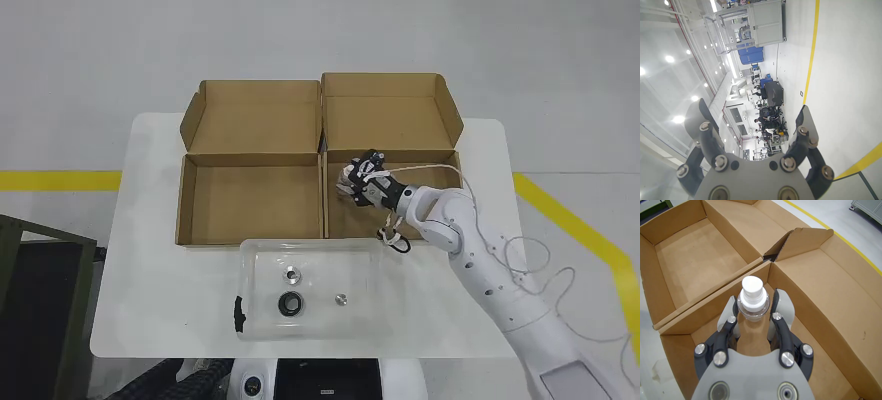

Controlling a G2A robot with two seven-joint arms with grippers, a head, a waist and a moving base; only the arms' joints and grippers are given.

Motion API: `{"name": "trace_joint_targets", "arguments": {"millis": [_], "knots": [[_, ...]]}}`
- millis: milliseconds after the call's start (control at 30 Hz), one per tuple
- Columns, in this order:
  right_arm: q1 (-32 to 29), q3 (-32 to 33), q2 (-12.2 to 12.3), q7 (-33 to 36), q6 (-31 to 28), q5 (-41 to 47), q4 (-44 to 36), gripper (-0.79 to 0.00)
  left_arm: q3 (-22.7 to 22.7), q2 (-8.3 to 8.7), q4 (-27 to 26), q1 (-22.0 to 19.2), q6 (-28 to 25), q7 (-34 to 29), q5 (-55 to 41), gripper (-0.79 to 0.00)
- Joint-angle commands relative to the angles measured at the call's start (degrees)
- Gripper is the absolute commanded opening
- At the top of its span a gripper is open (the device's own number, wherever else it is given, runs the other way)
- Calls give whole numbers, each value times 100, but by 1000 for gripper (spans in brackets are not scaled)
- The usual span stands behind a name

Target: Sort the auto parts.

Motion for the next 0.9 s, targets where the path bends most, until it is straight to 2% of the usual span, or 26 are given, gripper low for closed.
{"name": "trace_joint_targets", "arguments": {"millis": [0, 233, 533, 633, 867], "knots": [[-65, 92, 27, 56, -56, -16, -163, 0, 0, 0, 0, 0, 0, 0, 0, 0], [-494, 589, 177, 364, -251, -126, -1114, 0, 0, 0, 0, 0, 0, 0, 0, 0], [-1285, 1274, 386, 1167, -817, 209, -2657, 0, 0, 0, 0, 0, 0, 0, 0, 0], [-1596, 1399, 461, 1478, -1157, 71, -3143, 0, 0, 0, 0, 0, 0, 0, 0, 0], [-2307, 1559, 591, 1621, -1815, -138, -3890, 0, 0, 0, 0, 0, 0, 0, 0, 0]]}}
